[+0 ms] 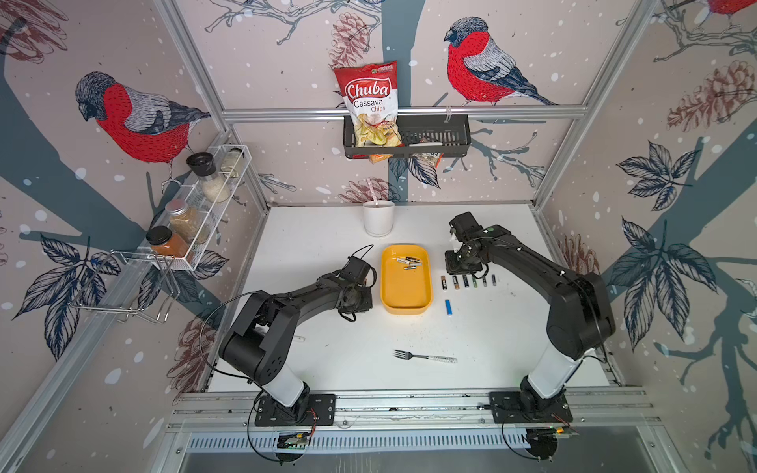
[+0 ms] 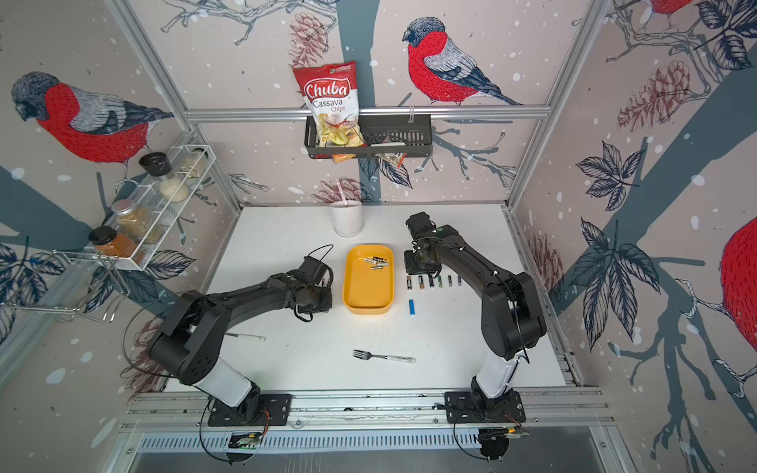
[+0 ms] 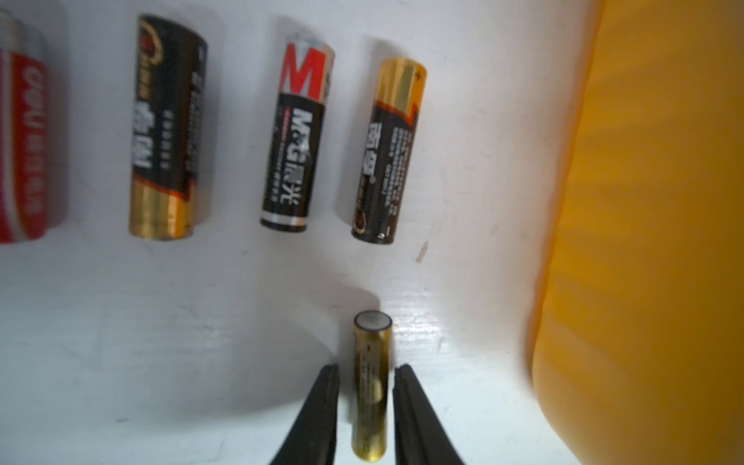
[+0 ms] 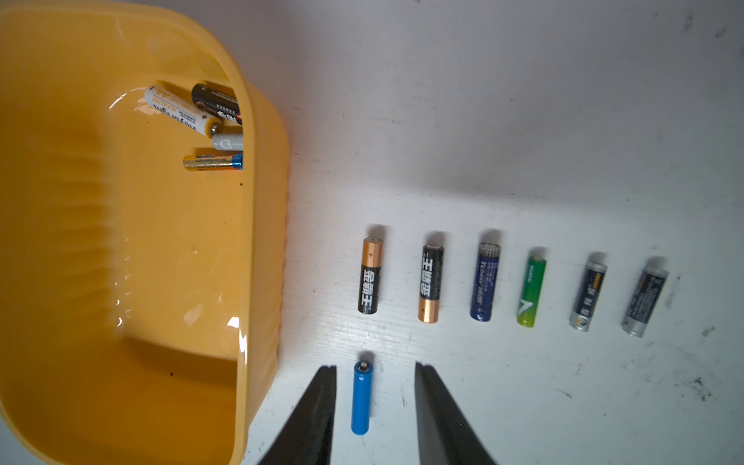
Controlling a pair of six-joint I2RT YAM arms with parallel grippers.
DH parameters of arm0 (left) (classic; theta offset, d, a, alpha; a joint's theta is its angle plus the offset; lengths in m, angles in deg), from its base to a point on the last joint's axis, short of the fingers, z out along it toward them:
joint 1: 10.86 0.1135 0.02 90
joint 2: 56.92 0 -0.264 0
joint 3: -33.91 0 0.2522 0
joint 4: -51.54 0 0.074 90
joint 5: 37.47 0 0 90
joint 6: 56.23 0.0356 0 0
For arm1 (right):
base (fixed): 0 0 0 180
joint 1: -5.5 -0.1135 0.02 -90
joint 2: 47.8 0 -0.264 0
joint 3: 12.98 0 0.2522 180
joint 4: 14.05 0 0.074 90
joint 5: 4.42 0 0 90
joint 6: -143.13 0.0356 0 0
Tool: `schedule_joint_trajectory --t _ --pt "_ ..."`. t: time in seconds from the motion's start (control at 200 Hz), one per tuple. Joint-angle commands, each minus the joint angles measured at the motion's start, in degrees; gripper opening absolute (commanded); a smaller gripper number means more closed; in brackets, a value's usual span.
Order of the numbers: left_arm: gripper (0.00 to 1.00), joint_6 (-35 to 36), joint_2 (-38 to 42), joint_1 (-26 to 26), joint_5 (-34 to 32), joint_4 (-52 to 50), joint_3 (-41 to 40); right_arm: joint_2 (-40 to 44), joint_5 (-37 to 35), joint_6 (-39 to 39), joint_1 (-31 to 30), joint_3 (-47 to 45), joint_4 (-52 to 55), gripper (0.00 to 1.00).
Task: Take the batteries out of the storage box
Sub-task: Place the battery at the center of the board.
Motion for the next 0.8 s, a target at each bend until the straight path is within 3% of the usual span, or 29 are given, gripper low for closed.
schedule_joint_trajectory --t 0.0,0.405,0.635,0.79 --pt "0.3 0.61 0.59 -0.03 -0.55 -1.2 0.48 0.14 -0.55 -0.07 -0.12 -0.05 0.59 0.39" --pt "0.3 0.22 3.28 -0.03 0.18 -1.91 2.55 -1.12 -1.31 0.08 -4.29 7.25 3.86 0.39" --pt "0.31 0.73 4.79 0.42 -0.46 -3.83 3.64 -8.25 -0.83 -0.27 -10.22 18.19 6.73 0.41" --pt "0.31 0.69 5.59 0.76 -0.47 -3.78 3.83 -13.95 -0.18 -2.05 -11.56 20.63 4.34 0.41"
